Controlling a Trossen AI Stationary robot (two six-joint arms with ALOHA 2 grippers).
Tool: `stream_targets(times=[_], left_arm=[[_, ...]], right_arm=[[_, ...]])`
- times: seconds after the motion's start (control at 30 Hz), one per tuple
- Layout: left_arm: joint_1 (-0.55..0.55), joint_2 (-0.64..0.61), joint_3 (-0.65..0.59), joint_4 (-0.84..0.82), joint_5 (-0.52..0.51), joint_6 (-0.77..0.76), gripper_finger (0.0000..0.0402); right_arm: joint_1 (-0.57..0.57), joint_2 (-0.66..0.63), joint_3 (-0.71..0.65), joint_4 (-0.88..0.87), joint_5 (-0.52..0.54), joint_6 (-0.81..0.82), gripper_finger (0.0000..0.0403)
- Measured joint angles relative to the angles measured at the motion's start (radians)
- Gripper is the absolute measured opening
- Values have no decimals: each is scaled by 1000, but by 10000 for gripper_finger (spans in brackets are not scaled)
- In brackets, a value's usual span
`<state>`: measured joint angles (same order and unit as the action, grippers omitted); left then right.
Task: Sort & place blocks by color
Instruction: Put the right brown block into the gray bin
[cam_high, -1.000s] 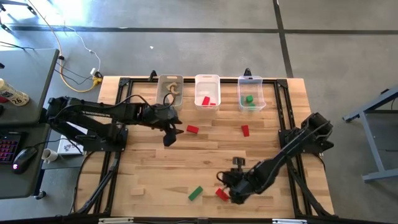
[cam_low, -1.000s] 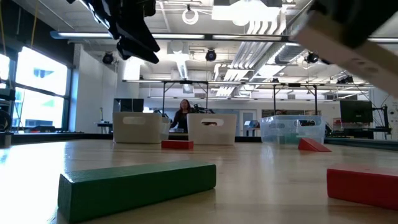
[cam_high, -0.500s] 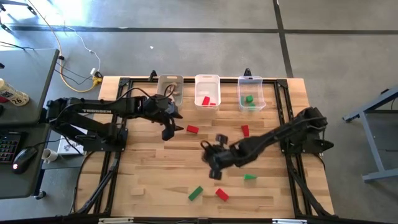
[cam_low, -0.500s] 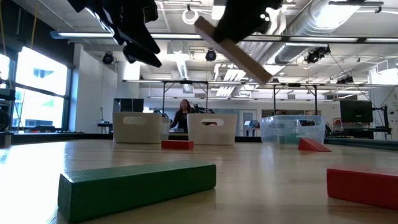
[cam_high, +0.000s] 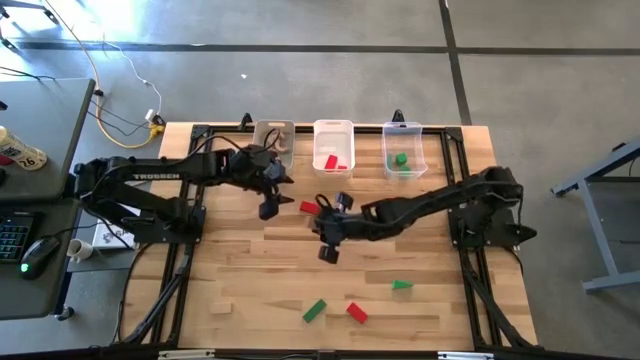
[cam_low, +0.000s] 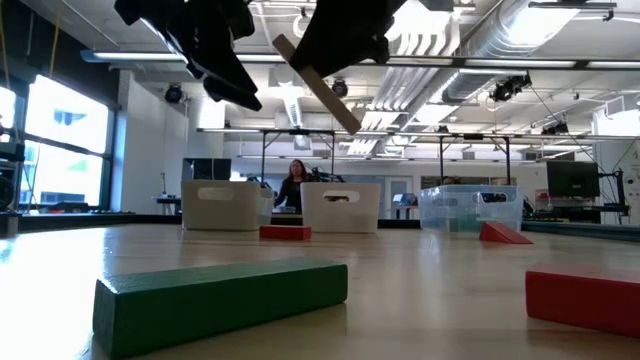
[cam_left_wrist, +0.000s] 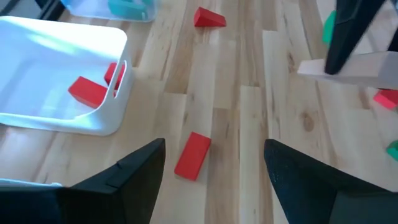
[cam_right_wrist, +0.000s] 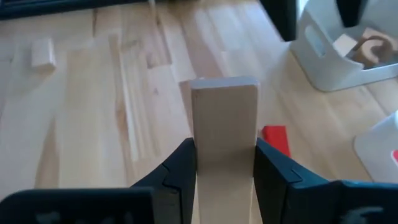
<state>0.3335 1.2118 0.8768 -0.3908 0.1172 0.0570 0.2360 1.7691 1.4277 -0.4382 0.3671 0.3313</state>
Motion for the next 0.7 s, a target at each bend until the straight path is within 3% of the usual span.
stream_targets(times=[0.33,0.7], left_arm=[[90,0,0,43,161,33,262],[131,0,0,226,211,34,262]], right_arm=[[-106,-54,0,16,-7,-126,99],[-250,-82,0,22,-162,-311,99]])
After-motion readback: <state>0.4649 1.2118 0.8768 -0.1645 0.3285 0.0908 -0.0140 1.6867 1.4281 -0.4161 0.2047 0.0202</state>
